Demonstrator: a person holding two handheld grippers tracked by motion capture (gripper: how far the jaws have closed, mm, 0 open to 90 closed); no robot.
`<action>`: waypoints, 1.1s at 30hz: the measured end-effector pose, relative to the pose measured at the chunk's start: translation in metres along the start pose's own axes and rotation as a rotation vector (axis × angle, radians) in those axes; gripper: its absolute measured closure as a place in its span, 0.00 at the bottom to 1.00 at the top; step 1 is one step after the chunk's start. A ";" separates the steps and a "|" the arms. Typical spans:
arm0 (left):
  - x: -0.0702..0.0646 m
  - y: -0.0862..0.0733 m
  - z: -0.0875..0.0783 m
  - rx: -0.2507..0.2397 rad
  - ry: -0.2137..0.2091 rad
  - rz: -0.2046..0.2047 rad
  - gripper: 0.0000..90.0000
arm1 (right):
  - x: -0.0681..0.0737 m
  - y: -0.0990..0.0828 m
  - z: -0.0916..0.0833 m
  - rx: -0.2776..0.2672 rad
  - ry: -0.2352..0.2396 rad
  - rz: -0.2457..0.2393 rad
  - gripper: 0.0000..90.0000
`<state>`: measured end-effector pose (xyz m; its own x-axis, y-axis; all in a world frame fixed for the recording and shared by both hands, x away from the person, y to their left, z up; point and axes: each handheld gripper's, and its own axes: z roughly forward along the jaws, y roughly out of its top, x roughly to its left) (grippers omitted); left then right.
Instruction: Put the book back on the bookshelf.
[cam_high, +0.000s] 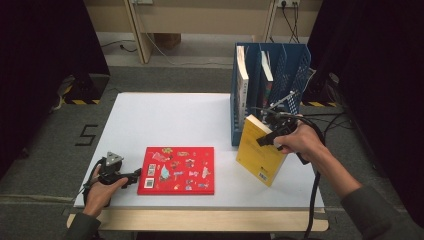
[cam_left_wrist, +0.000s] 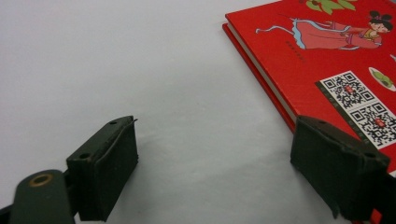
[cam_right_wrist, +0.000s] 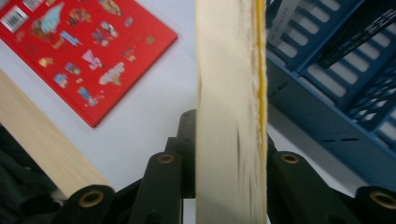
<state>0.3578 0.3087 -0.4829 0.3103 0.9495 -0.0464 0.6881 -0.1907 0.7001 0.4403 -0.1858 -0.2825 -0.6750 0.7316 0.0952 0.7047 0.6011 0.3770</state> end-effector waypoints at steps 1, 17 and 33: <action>0.000 0.000 0.000 0.000 0.000 -0.001 0.15 | 0.001 0.000 0.000 0.004 -0.011 -0.008 0.83; 0.000 0.000 0.000 0.001 -0.001 0.000 0.15 | -0.003 -0.003 -0.077 -0.132 -0.098 -0.009 0.83; 0.000 0.000 0.000 0.001 0.000 0.000 0.15 | -0.051 0.030 -0.112 -0.098 -0.271 0.094 0.83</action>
<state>0.3579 0.3088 -0.4830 0.3106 0.9494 -0.0467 0.6887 -0.1910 0.6994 0.4719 -0.2412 -0.1726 -0.5158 0.8495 -0.1110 0.7279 0.5028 0.4662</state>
